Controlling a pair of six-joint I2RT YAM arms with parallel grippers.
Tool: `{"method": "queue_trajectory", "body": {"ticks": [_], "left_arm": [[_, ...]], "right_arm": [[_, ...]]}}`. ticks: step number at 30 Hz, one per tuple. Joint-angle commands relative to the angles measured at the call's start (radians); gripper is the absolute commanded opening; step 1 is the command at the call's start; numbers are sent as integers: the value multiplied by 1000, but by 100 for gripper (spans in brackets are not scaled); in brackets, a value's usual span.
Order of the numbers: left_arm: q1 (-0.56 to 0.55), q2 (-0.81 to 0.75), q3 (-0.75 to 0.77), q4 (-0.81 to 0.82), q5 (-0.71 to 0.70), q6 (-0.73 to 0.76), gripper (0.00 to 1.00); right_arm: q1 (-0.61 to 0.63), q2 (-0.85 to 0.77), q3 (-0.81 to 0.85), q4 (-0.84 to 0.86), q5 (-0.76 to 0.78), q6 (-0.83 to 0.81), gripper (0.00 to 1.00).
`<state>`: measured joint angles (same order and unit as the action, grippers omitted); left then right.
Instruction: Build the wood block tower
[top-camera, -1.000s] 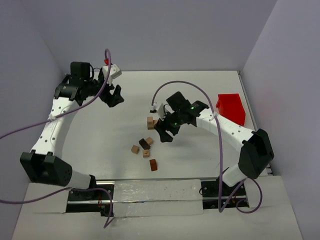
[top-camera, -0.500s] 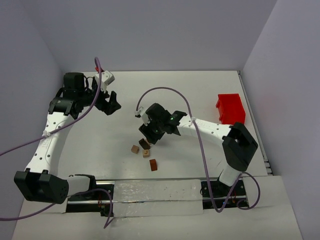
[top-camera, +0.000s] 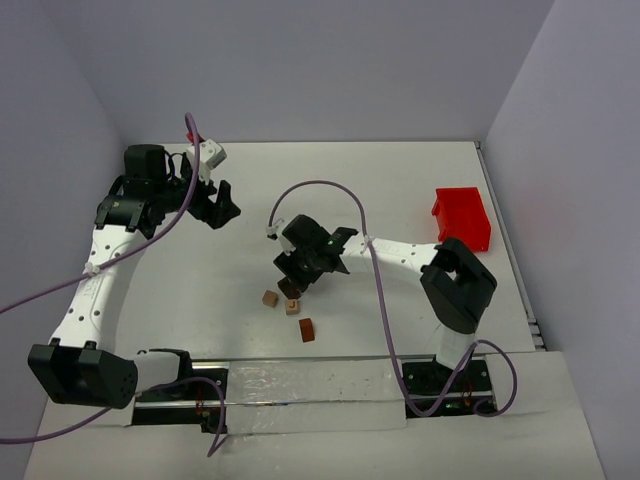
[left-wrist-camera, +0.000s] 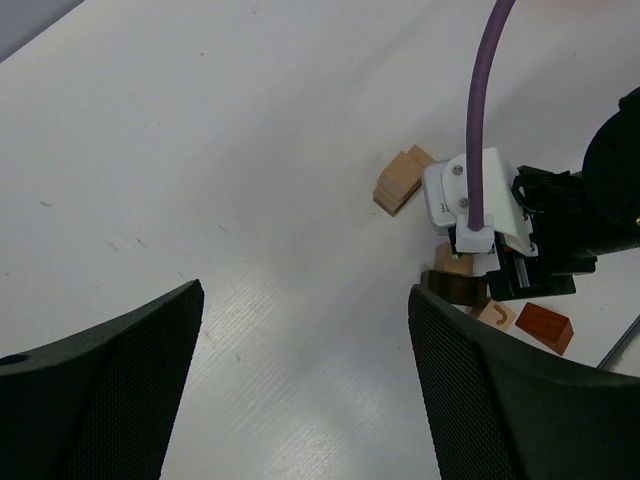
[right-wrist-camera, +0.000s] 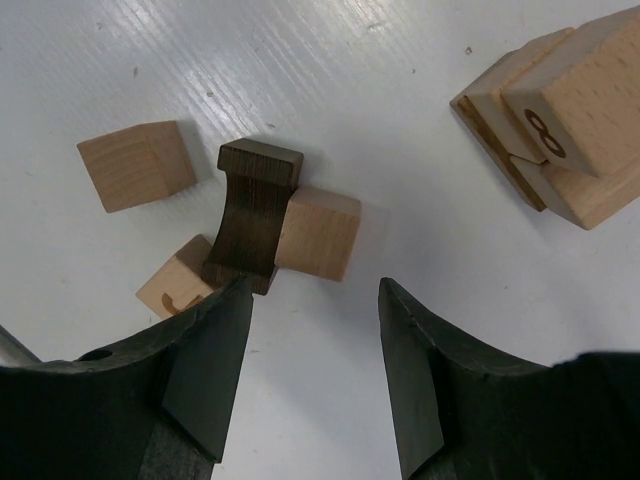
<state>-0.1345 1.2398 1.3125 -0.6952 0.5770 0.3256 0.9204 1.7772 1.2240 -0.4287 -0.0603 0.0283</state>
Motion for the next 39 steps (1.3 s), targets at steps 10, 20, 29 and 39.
{"method": "queue_trajectory", "body": {"ticks": [10, 20, 29, 39], "left_arm": [[7, -19, -1, 20, 11, 27, 89], [7, -37, -27, 19, 3, 53, 89], [7, -28, -21, 10, 15, 71, 90], [7, 34, 31, -99, 125, 119, 99]], "right_arm": [[18, 108, 63, 47, 40, 36, 61], [17, 63, 17, 71, 39, 4, 47], [-20, -124, -55, 9, -60, -157, 12], [-326, -335, 13, -415, -454, -761, 1]]}}
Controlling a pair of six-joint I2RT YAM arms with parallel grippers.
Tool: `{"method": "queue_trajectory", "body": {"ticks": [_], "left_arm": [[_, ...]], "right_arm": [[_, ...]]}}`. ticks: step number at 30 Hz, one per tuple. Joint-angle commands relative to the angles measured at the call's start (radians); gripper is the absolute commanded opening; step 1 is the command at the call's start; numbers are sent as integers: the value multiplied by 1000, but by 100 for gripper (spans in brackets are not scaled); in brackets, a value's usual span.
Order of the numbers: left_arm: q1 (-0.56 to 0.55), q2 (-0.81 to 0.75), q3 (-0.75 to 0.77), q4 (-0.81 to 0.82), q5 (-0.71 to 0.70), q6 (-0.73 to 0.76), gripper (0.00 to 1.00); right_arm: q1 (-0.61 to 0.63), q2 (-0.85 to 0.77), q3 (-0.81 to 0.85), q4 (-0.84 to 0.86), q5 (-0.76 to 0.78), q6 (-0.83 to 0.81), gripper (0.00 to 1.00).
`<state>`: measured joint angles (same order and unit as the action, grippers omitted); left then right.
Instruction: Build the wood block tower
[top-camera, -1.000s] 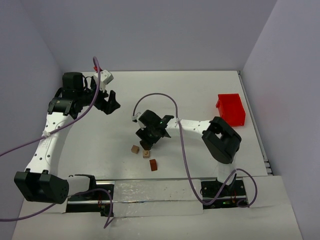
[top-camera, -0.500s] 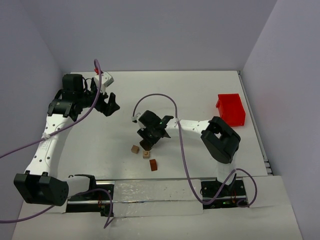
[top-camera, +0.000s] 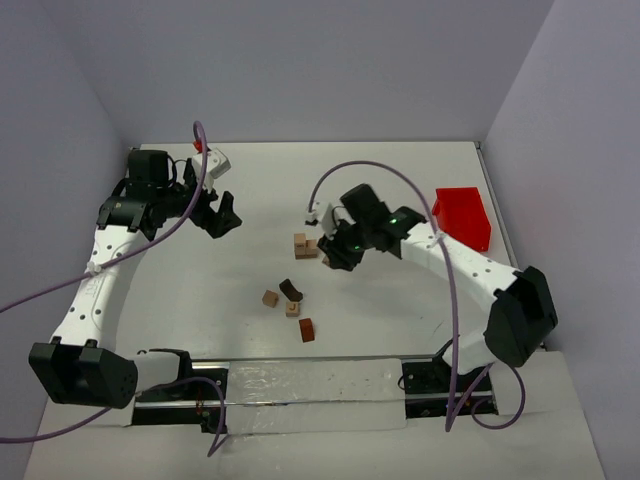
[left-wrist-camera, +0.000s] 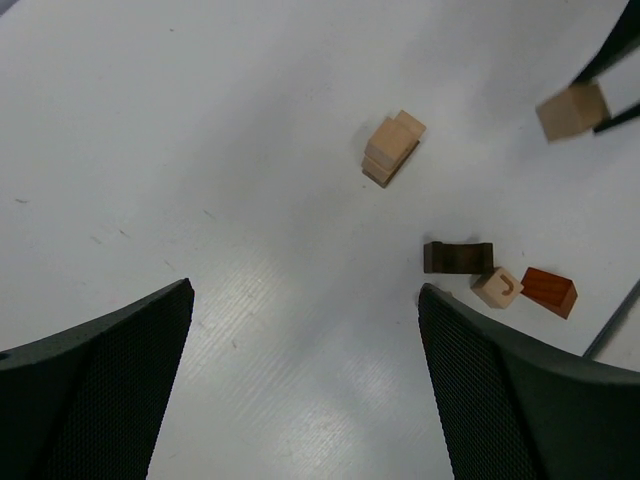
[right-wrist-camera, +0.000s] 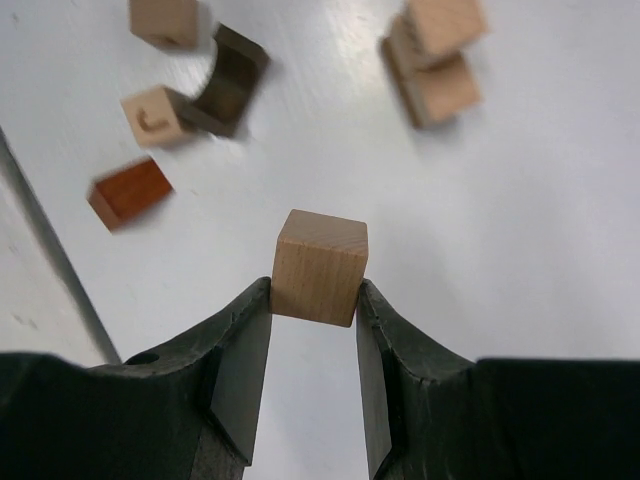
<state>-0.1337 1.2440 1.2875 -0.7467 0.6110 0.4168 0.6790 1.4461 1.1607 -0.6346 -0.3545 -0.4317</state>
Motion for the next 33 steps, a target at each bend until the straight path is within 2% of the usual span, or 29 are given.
{"method": "queue_trajectory", "body": {"ticks": [1, 5, 9, 13, 17, 33], "left_arm": [[6, 43, 71, -58, 108, 28, 99], [6, 72, 88, -62, 129, 22, 99], [6, 86, 102, -57, 131, 15, 99], [5, 103, 99, -34, 110, -4, 99], [6, 109, 100, -18, 109, -14, 99], [6, 141, 108, -11, 110, -13, 99]], "right_arm": [[-119, 56, 178, -325, -176, -380, 2], [-189, 179, 344, -453, -212, -528, 3], [-204, 316, 511, -504, -225, -570, 4], [-198, 423, 598, -493, -235, -579, 5], [-183, 497, 638, -466, -231, -577, 5], [-125, 594, 665, -421, -146, -673, 6]]}}
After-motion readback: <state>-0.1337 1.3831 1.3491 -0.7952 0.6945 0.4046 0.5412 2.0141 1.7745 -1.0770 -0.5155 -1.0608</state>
